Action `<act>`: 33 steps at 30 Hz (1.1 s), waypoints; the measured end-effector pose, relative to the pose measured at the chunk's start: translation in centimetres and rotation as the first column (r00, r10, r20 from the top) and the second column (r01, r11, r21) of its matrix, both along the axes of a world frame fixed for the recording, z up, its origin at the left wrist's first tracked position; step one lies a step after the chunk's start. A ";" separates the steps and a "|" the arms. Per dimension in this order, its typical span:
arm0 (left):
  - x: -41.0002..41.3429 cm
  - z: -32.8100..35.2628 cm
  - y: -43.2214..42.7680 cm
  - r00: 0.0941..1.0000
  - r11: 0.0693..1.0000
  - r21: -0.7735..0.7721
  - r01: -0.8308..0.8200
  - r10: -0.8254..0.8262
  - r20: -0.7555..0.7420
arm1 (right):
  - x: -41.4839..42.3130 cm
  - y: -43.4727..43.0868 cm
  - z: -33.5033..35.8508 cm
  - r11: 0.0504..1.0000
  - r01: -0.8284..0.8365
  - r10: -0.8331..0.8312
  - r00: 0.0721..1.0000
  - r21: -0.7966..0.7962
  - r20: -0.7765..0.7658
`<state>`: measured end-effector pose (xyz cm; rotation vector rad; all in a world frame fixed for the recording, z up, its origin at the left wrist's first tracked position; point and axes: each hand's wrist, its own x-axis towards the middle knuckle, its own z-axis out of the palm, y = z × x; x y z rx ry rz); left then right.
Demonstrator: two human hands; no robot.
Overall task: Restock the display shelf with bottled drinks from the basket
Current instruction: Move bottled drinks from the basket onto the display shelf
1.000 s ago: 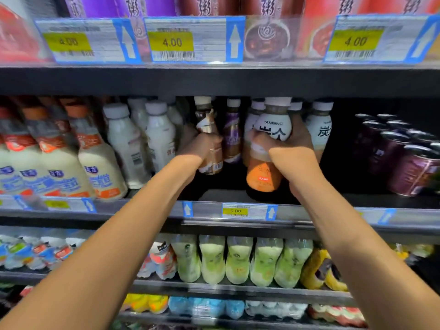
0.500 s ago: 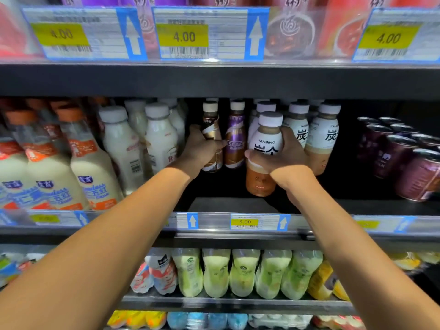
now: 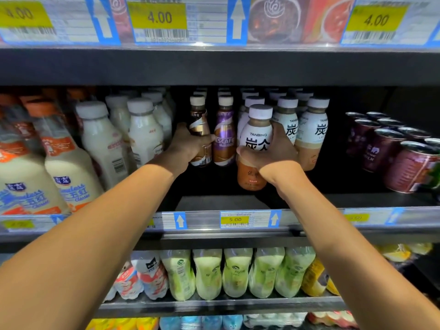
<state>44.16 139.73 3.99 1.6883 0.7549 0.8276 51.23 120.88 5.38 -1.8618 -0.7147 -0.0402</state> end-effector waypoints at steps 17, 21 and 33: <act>-0.2 -0.1 -0.8 0.997 0.999 0.003 0.045 -0.045 -0.058 | -0.2 0.3 -0.1 1.000 0.001 0.000 1.000 0.007 -0.013; -0.2 0.2 -0.8 0.995 0.998 -0.019 0.055 -0.057 -0.083 | 0.0 0.0 0.1 1.000 0.004 -0.004 1.000 -0.008 -0.001; -4.2 3.1 -8.7 0.945 0.993 0.109 -0.050 0.082 -0.315 | -1.4 -2.7 2.1 0.983 -0.022 0.006 0.996 -0.183 -0.087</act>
